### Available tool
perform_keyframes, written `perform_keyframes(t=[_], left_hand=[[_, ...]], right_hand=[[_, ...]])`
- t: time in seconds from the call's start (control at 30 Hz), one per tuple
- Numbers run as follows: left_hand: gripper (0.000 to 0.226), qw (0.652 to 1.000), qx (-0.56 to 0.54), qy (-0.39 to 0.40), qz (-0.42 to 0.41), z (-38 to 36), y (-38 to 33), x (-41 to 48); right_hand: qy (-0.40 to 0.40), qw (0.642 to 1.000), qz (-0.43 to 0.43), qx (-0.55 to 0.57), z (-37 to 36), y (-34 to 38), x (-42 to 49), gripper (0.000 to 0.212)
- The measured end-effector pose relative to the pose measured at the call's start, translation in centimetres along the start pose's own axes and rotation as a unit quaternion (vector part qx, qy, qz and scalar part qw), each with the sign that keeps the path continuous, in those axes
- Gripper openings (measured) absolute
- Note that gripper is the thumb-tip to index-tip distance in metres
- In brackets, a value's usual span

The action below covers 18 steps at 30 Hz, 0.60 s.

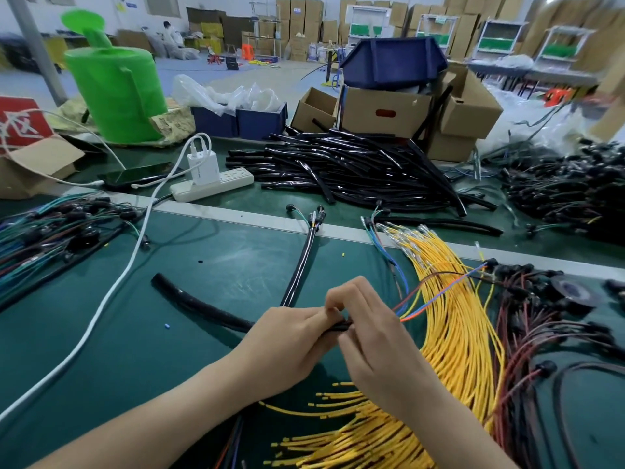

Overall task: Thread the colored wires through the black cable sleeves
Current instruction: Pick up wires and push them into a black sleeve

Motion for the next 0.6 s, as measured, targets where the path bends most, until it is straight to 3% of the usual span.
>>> perform_keyframes(t=[0.07, 0.17, 0.27, 0.37, 0.5, 0.6], left_hand=[[0.034, 1.0, 0.006, -0.003, 0.001, 1.0, -0.4, 0.2], [0.025, 0.999, 0.029, -0.013, -0.012, 3.7, -1.0, 0.2], [0.02, 0.999, 0.037, 0.012, -0.025, 6.1, -1.6, -0.8], [0.018, 0.996, 0.062, 0.067, -0.026, 6.7, -2.0, -1.9], [0.051, 0.974, 0.124, 0.18, 0.057, 6.0, -0.7, -1.9], [0.031, 0.936, 0.198, 0.281, 0.079, 4.4, -0.2, -1.0]], right_hand=[[-0.002, 1.0, 0.007, -0.013, 0.1, 0.3, 0.0, 0.027], [-0.042, 0.989, -0.018, -0.138, 1.3, -2.2, 0.2, 0.039], [-0.081, 0.982, -0.074, -0.151, 4.1, -5.4, 0.6, 0.012], [-0.134, 0.974, -0.036, -0.179, 5.5, -4.4, 0.8, 0.042], [-0.125, 0.952, -0.01, -0.28, 3.8, -2.5, 0.8, 0.053], [-0.116, 0.938, -0.009, -0.325, 2.7, -2.4, 0.7, 0.049]])
Point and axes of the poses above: each hand's wrist, its own x-axis towards the middle knuckle, its own z-axis out of the back of the hand, y = z × x, the point moved 10 cm from there along x, towards the middle knuckle, and after that the axes turned 12 degrees about -z, right-handed, at the moved point
